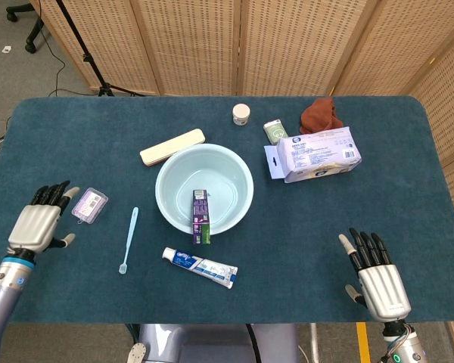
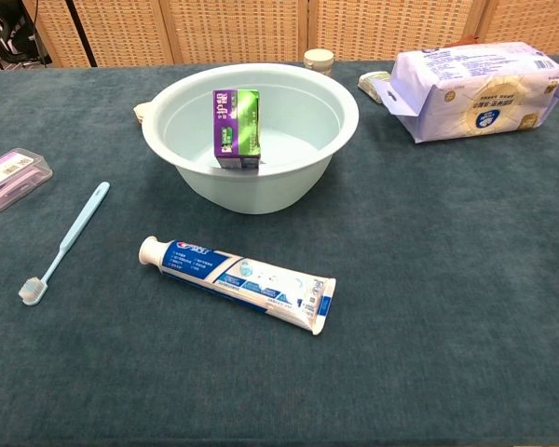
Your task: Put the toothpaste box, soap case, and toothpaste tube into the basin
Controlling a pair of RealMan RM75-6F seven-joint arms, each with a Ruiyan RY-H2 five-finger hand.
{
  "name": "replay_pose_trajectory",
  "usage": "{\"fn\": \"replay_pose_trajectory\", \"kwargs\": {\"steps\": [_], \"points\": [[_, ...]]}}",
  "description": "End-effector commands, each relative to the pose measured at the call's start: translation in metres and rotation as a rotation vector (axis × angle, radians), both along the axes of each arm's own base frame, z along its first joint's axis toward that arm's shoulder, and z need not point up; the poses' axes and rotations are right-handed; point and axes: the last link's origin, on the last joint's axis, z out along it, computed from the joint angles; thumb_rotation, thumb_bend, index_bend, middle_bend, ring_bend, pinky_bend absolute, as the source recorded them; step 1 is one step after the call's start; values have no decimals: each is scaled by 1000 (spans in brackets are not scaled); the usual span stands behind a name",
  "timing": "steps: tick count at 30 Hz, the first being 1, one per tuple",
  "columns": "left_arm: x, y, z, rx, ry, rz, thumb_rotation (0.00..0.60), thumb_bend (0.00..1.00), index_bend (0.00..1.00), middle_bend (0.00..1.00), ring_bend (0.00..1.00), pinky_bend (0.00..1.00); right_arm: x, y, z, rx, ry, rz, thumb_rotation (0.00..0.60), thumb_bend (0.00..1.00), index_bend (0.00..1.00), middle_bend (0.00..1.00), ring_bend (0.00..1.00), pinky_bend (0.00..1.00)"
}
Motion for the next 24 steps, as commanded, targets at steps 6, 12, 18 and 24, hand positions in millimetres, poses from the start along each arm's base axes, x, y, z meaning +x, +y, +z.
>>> {"fn": "replay_pose_trajectory", "kwargs": {"steps": [6,12,18,24], "points": [[-14,41,-10,-103,97,105,600,217,0,0,0,0,-1,-1,-1,-1,-7,-1,600,131,0,0,0,47],[-18,52,-27,-136,122,155,600,218,0,0,0,0,-1,-2,0,-2,-14,-3,600,131,0,0,0,47],[-17,58,-39,-146,151,159,600,218,0,0,0,0,-2,-3,1,-1,-21,-8,600,131,0,0,0,47],[-9,68,-47,-135,150,144,600,219,0,0,0,0,-2,-4,1,-4,-27,-5,600,131,0,0,0,47]]}}
